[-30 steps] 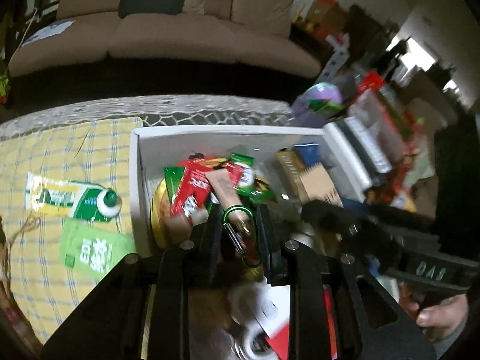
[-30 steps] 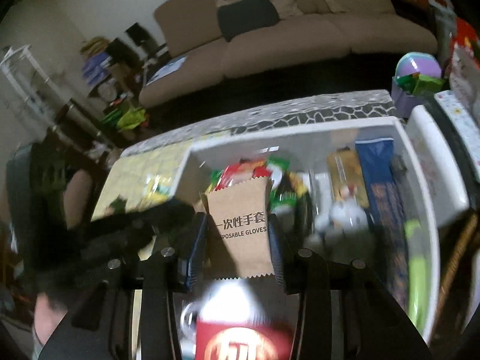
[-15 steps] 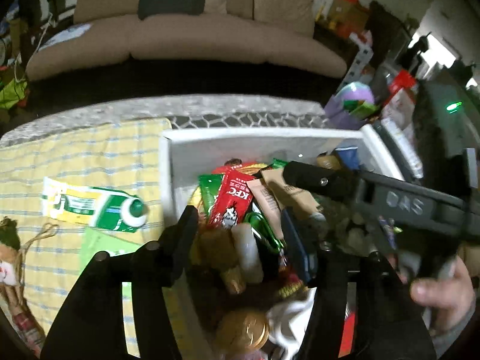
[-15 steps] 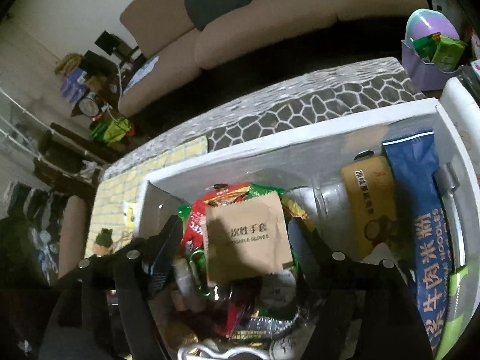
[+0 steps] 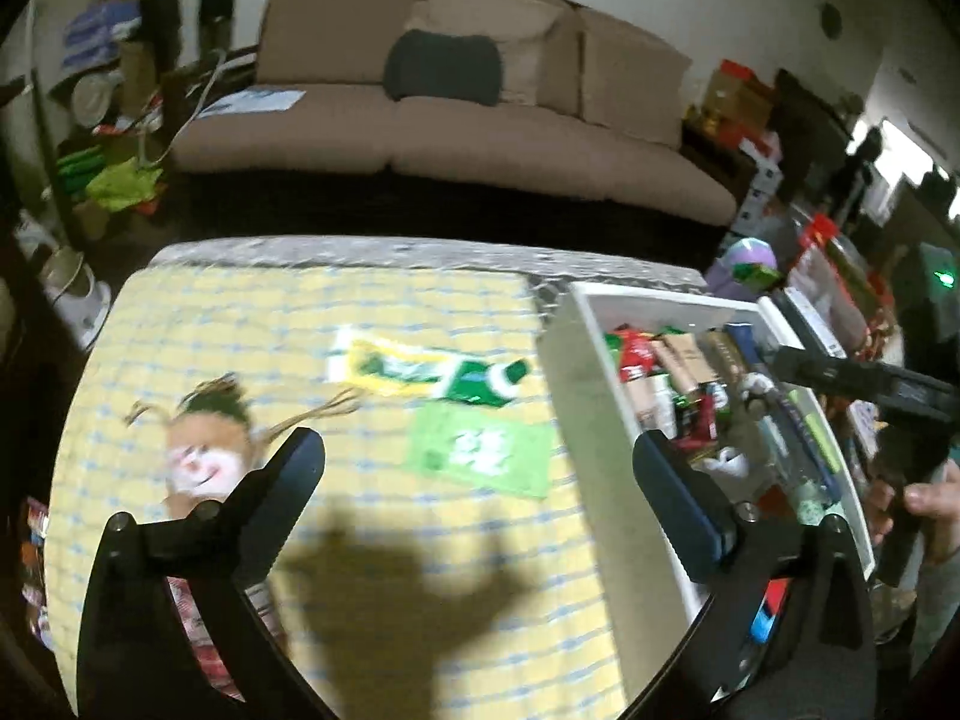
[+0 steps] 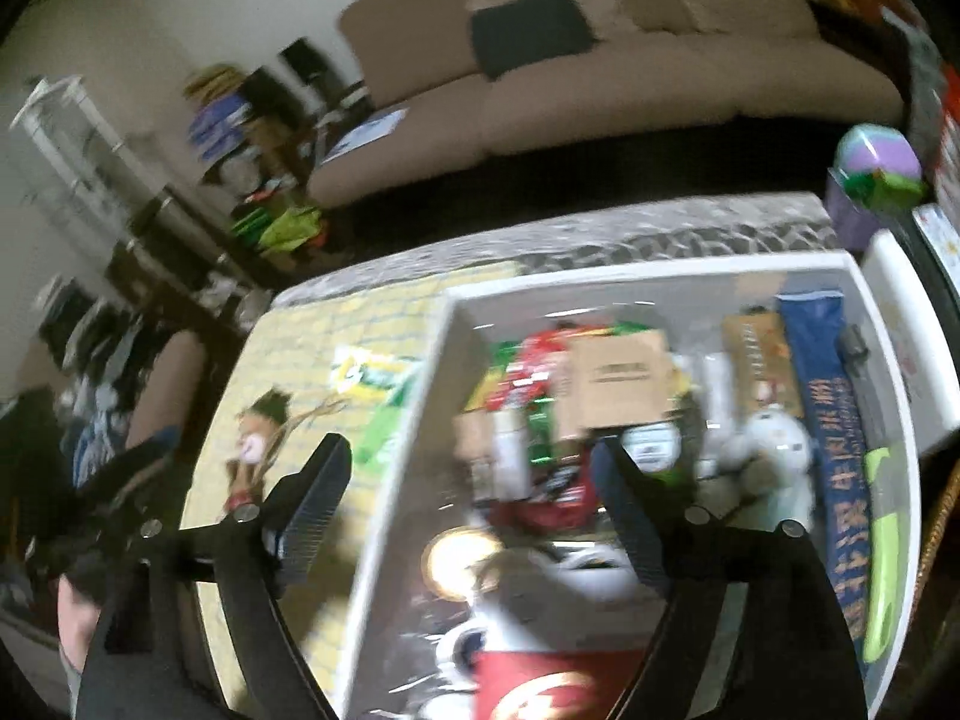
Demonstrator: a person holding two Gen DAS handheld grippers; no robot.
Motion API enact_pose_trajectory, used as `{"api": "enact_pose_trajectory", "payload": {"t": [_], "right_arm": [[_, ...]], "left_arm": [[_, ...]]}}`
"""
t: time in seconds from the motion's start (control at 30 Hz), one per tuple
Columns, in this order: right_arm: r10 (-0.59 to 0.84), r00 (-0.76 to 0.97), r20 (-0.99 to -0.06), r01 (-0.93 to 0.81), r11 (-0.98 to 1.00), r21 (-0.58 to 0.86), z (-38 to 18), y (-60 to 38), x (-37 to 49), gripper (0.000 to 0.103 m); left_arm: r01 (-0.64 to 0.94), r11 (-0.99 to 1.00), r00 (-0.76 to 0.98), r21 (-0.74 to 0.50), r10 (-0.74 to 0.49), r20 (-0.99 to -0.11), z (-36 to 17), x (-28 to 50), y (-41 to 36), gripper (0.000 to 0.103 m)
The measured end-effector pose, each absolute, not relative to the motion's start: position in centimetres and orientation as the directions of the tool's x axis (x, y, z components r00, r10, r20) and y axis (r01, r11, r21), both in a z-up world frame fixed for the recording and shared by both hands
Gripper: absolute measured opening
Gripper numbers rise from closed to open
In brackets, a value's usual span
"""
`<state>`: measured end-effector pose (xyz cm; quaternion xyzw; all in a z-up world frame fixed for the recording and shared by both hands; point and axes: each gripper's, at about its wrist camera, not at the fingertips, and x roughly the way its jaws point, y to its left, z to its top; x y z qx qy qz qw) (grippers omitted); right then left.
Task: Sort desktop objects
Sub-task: 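Drop the carabiner and gloves packet into the white box, then move the right gripper toward the green toothpaste tube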
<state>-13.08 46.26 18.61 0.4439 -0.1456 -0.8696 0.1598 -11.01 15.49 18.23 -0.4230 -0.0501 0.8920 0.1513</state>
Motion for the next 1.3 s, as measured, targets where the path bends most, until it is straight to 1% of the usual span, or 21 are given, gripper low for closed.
{"api": "enact_pose_trajectory", "payload": {"t": [0.07,0.3,0.47,0.6,0.77,0.9,0.97,1.0,1.07,1.1,1.17,1.2,1.27,1.3], "right_arm": [[-0.425,-0.553,-0.717,0.194,-0.902,0.386,19.2,43.9,-12.5,0.089],[-0.434,-0.523,-0.733,0.270,-0.901,0.340,19.7,36.8,-13.4,0.089],[-0.428,-0.489,-0.760,0.282,-0.902,0.326,17.6,32.3,-15.5,0.089],[-0.420,-0.447,-0.790,0.307,-0.901,0.305,14.9,28.9,-16.8,0.089],[-0.282,-0.400,-0.872,0.348,-0.927,0.141,10.5,24.9,-18.8,0.089],[-0.186,-0.418,-0.889,0.349,-0.936,0.032,9.2,24.0,-21.3,0.089],[-0.156,-0.428,-0.890,0.324,-0.946,0.010,9.1,24.4,-22.7,0.089],[-0.142,-0.431,-0.891,0.306,-0.952,0.003,8.9,24.7,-23.5,0.088],[-0.116,-0.422,-0.899,0.276,-0.961,-0.005,8.2,25.4,-24.8,0.082],[-0.099,-0.408,-0.908,0.269,-0.963,-0.016,7.7,25.7,-25.4,0.076],[-0.070,-0.401,-0.913,0.258,-0.965,-0.039,7.0,25.9,-26.0,0.067],[-0.058,-0.397,-0.916,0.253,-0.966,-0.048,6.7,26.0,-26.2,0.064],[-0.042,-0.383,-0.923,0.262,-0.963,-0.065,6.2,25.9,-26.4,0.063],[-0.022,-0.383,-0.923,0.269,-0.959,-0.089,6.1,25.7,-26.4,0.063]], "left_arm": [[-0.206,-0.956,-0.601,-0.208,0.291,-0.744,17.9,-10.8,14.1,0.103],[-0.182,-0.955,-0.578,-0.233,0.295,-0.761,15.4,-10.3,10.2,0.103],[-0.169,-0.952,-0.562,-0.255,0.305,-0.769,12.9,-9.9,7.4,0.103],[-0.166,-0.943,-0.551,-0.288,0.331,-0.766,11.0,-8.8,5.7,0.103],[-0.192,-0.931,-0.522,-0.310,0.365,-0.771,9.3,-8.4,5.3,0.103],[-0.211,-0.931,-0.528,-0.298,0.365,-0.767,9.5,-9.8,5.2,0.103],[-0.223,-0.935,-0.538,-0.274,0.353,-0.766,9.9,-11.3,5.3,0.103],[-0.229,-0.940,-0.544,-0.253,0.340,-0.767,10.1,-12.2,5.5,0.103],[-0.246,-0.947,-0.554,-0.205,0.311,-0.773,10.3,-14.5,6.1,0.103],[-0.254,-0.950,-0.557,-0.181,0.297,-0.776,10.3,-15.9,6.5,0.103],[-0.265,-0.955,-0.565,-0.134,0.267,-0.780,10.2,-18.3,7.3,0.103],[-0.267,-0.958,-0.567,-0.108,0.247,-0.786,10.1,-19.7,7.9,0.103],[-0.293,-0.954,-0.549,-0.067,0.225,-0.805,9.2,-22.2,9.3,0.102],[-0.304,-0.951,-0.537,-0.061,0.224,-0.813,8.7,-23.2,10.0,0.101]]}}
